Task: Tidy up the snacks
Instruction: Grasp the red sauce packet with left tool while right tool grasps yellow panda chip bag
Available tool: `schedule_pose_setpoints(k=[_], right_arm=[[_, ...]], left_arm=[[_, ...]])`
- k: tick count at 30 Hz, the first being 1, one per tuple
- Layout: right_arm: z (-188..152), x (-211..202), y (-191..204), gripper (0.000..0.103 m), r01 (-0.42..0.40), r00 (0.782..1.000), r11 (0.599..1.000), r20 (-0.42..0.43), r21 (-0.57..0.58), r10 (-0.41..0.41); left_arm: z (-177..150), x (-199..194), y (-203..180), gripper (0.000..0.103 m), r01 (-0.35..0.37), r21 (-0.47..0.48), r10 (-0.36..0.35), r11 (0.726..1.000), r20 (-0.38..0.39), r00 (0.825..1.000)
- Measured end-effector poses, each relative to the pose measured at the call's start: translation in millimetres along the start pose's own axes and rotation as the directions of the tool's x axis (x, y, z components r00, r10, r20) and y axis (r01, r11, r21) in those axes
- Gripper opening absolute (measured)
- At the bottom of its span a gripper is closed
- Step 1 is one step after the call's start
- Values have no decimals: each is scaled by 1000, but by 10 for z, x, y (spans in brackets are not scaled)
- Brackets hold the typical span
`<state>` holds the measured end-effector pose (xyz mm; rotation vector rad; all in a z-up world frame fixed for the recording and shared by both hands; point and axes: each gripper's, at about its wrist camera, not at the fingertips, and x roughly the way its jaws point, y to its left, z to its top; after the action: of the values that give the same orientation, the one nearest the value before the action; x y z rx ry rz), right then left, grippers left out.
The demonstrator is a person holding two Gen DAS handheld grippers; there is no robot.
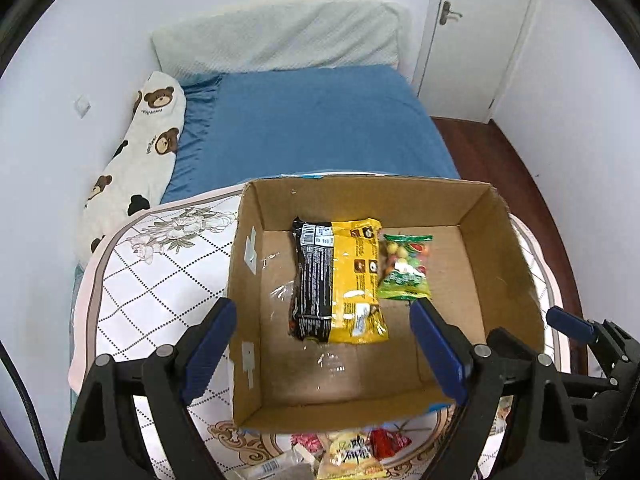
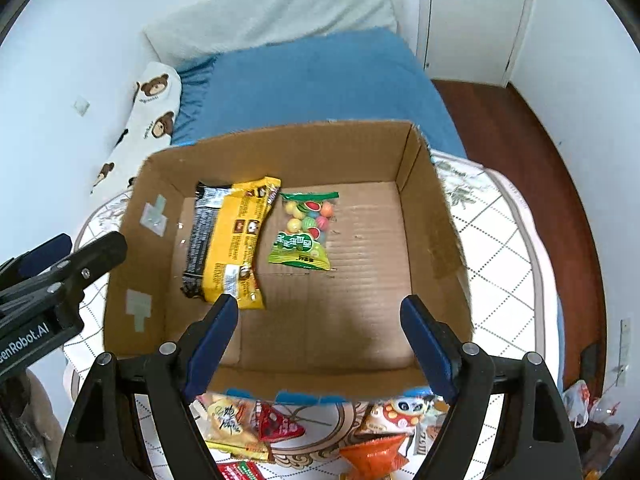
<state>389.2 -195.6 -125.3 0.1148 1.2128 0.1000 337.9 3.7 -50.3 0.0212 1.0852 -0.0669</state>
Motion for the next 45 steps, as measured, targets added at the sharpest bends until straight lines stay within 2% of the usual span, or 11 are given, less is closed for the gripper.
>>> schedule_pose_setpoints(k=[10,16,20,23,29,32,34,37,40,42,45], right_arm=[[-413,-437,-57,86,-78,996,996,34,41,77],[-1123,-209,-381,86,-110,983,991,-137,73,119],[-1651,148,-555,86,-85,953,994,-286,73,102],[-1941,327,-644,86,-76,930,994,-353,82,100],[-2308,495,-763,86,-18,907,999,-421,28,28],[-2431,561,-810,86,-8,895,1000,-446,11,12],[-2481,545,-876,86,-2,894,1000,-448,26,14],[-2500,445,-967,86,-3,907,1000,-421,12,7],[-2482,359,-833,86,-52,906,985,-424,-163,-22],[-2508,370,-656,86,-77,897,949,-436,-306,-68],[-2632,452,-336,86,-106,882,813,-432,-573,-189]], left_arm=[[-493,-389,-5,88,6,23,-6,1000,21,1000],[-1353,-123,-144,88,-33,227,61,973,-120,991],[-2049,243,-230,88,-17,370,123,929,-267,956],[-2578,580,-331,88,30,462,168,887,-381,909],[-3245,1179,-508,88,55,629,317,776,-464,827],[-3422,1318,-583,86,49,681,361,731,-446,819],[-3431,1332,-589,64,45,655,344,754,-453,822],[-3352,1314,-517,61,19,545,301,838,-493,816],[-3191,1270,-302,61,-33,318,211,948,-545,812],[-3113,1256,-144,60,-58,146,132,988,-577,806],[-3132,1267,50,61,-57,-89,-9,994,-609,793]])
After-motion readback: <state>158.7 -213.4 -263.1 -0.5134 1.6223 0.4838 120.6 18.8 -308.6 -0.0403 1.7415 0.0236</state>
